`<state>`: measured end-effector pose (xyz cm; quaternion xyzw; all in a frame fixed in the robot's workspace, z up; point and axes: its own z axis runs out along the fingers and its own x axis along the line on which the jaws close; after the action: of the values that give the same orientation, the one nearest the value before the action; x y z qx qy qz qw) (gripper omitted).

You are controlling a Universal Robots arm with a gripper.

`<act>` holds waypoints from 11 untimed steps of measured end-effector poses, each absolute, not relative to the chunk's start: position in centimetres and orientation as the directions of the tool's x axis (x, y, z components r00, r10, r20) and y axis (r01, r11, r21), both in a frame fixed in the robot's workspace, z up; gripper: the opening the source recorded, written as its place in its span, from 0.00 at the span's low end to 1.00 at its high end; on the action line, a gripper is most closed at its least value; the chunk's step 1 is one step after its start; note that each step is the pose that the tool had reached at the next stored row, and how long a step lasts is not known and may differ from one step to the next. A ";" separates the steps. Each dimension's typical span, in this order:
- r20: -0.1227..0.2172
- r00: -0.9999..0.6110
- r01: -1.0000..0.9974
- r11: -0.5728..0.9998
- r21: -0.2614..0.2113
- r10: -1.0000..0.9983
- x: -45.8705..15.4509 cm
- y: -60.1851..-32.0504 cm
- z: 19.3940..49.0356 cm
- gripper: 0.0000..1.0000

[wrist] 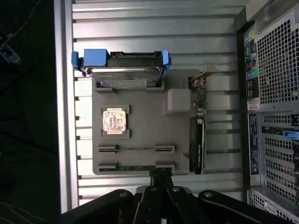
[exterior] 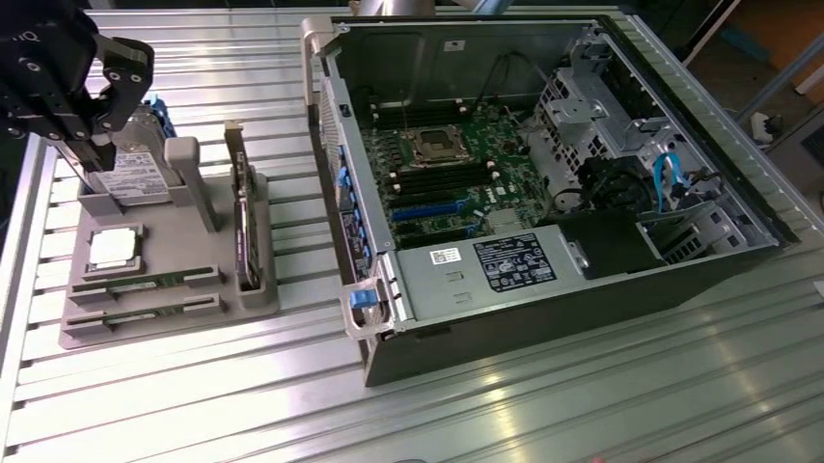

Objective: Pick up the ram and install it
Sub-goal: 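Pick up the ram and move it above insertion slot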

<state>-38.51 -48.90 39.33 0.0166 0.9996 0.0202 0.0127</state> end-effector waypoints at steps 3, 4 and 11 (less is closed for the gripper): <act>-0.025 -1.000 0.018 0.999 0.041 0.019 -38.5 -48.9 39.3 0.11; -0.025 -1.000 0.012 0.999 0.041 0.013 -38.5 -48.9 39.3 0.11; -0.025 -0.999 -0.028 0.999 0.041 -0.027 -38.5 -48.9 39.3 0.11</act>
<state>-38.51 -48.90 39.33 -0.0136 0.9996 0.0206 0.0121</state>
